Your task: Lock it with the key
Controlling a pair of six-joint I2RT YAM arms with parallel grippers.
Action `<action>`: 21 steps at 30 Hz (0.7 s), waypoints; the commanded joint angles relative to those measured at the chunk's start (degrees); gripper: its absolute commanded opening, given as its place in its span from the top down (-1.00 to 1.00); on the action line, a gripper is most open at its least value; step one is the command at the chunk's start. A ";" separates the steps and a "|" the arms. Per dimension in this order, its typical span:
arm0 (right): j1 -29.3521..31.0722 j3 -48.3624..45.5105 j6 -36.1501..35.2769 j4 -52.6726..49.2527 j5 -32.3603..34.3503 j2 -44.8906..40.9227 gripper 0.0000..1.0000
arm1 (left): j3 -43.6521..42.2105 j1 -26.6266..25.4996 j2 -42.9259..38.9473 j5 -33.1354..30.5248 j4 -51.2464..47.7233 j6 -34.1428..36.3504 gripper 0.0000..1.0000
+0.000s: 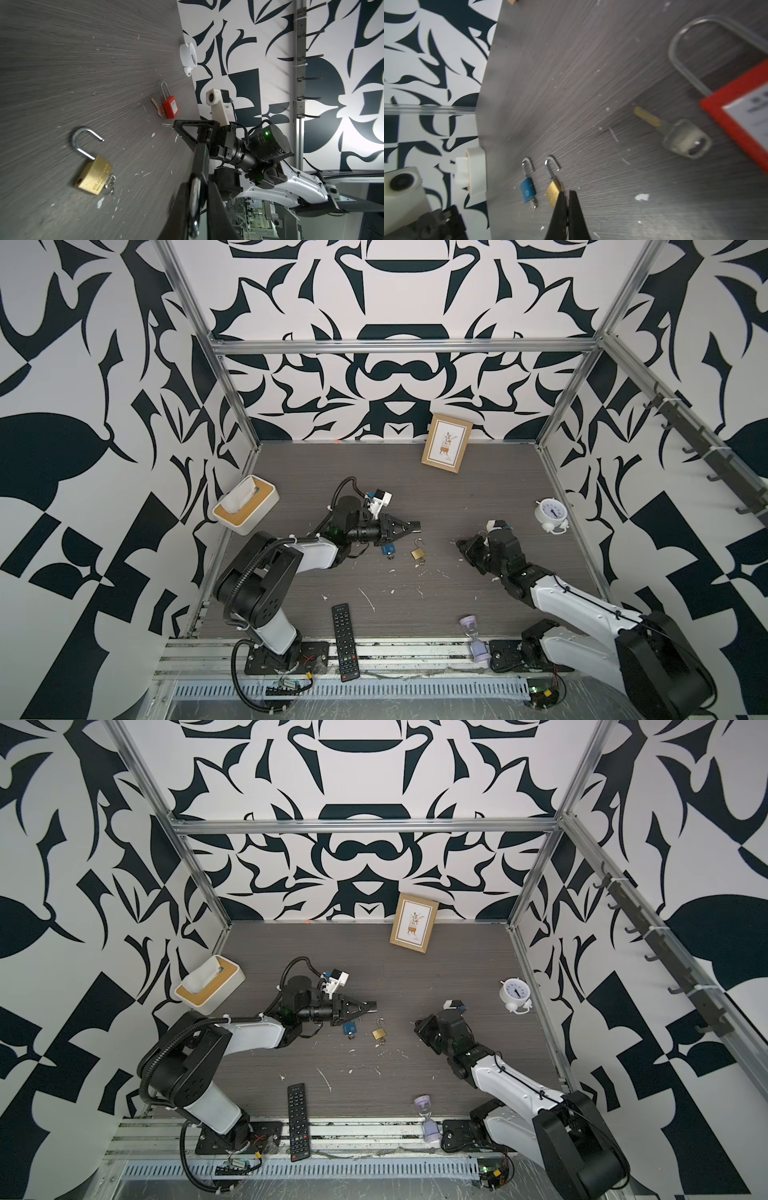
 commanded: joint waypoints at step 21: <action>6.88 3.66 9.63 6.80 22.59 13.90 1.00 | 2.50 -0.13 -0.27 5.06 -1.30 4.09 1.00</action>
